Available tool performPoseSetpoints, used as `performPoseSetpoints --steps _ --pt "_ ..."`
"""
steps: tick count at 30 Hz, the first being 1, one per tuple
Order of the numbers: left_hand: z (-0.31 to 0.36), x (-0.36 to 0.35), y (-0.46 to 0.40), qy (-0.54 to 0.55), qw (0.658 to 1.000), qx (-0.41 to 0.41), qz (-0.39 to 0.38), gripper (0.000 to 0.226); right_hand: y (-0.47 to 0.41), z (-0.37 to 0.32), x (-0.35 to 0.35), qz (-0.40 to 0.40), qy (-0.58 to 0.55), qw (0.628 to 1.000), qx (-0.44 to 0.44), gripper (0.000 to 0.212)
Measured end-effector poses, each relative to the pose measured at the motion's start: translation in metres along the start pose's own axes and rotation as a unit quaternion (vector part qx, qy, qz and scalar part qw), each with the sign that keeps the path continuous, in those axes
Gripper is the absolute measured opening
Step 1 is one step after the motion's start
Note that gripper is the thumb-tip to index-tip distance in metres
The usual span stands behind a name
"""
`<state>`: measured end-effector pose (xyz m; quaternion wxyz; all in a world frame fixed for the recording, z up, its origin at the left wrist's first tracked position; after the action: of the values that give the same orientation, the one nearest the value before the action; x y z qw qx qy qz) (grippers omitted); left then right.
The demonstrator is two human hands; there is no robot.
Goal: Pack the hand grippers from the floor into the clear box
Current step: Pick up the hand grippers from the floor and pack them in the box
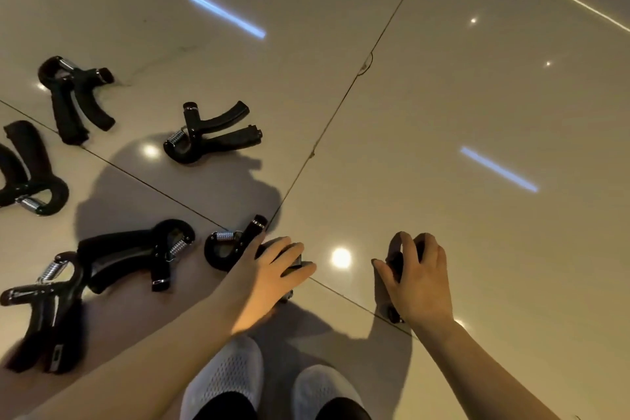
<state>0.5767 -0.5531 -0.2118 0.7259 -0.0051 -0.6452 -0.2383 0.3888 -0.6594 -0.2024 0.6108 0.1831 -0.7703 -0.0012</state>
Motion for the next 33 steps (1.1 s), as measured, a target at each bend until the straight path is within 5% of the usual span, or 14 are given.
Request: performPoseSetpoints --steps 3,6,9,16,29,33 --pt "0.000 0.014 -0.003 0.041 0.998 -0.003 0.053 0.071 -0.001 0.002 -0.003 -0.006 0.006 1.000 -0.004 0.050" --pt "-0.004 0.046 0.001 0.077 0.992 -0.005 0.099 0.075 -0.002 0.004 -0.003 -0.003 0.000 1.000 -0.003 0.050" --pt "-0.020 0.091 0.008 0.101 0.978 0.075 0.169 0.075 -0.001 0.009 -0.003 -0.010 -0.007 1.000 -0.009 0.051" --pt "-0.066 0.102 0.042 0.305 0.871 0.271 0.274 0.065 -0.008 0.029 0.004 -0.028 -0.176 0.976 -0.122 0.066" --pt "-0.051 0.112 0.037 0.279 0.886 0.232 0.289 0.060 0.002 -0.043 0.085 0.026 -0.175 0.983 0.048 0.070" --pt "-0.051 0.126 0.033 0.268 0.873 0.192 0.359 0.046 0.003 -0.071 0.114 0.074 -0.193 0.973 0.102 0.067"
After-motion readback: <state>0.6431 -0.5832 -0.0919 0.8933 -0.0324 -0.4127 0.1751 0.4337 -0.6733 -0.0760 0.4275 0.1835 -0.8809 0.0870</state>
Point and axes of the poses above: each hand's wrist, its own y-axis away from the middle knuckle, its own x-axis out of the back of the hand, z = x × y, the point moved 10 cm from there along -y, towards the middle knuckle, and after that the axes turned 5 degrees about -y, right-handed, at the moved point
